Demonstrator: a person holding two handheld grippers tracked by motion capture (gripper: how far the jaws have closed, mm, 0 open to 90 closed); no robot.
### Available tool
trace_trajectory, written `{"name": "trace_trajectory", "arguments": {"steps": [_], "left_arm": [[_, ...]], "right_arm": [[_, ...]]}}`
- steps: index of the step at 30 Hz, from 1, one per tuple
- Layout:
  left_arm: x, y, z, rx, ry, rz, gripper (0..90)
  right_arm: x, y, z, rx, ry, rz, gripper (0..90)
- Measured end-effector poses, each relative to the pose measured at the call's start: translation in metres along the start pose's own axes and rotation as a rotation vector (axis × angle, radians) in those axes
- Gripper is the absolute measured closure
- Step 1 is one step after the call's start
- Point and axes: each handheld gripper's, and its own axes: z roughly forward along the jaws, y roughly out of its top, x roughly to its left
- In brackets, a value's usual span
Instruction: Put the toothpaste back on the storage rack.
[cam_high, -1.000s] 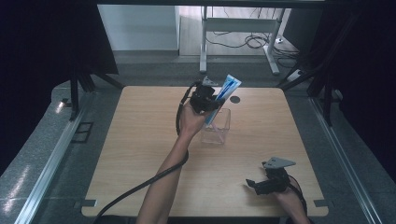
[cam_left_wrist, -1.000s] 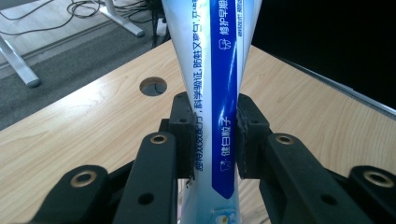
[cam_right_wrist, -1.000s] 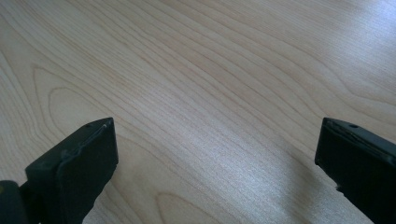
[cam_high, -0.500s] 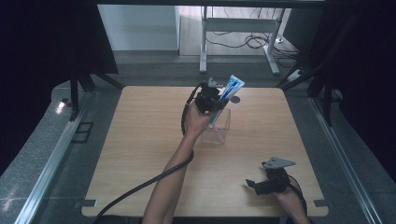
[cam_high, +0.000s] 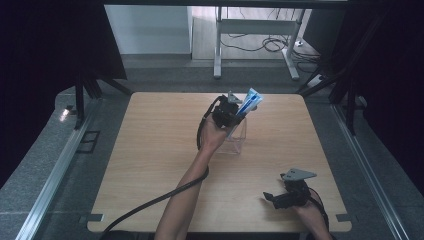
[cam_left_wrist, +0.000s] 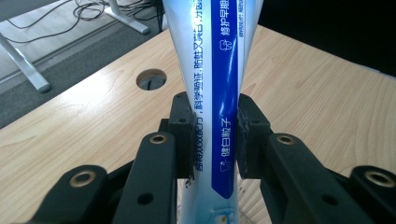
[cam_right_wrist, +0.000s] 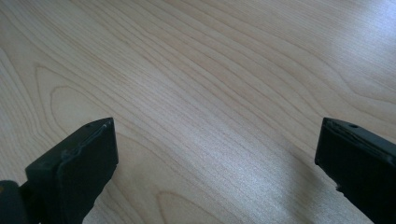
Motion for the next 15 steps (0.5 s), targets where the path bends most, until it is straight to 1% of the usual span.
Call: {"name": "trace_trajectory", "arguments": {"steps": [7,15], "left_arm": [[-0.0032,-0.0067,0.0062,0.011,-0.004,0.009,71.8],[-0.005,-0.0102,0.0071,0.02,-0.007,0.021,71.5]], "right_arm": [[0.0001,-0.0001,0.0006,0.004,0.001,-0.004,0.0],[0.0,-0.0001,0.0003,0.001,-0.001,0.0,0.0]]}}
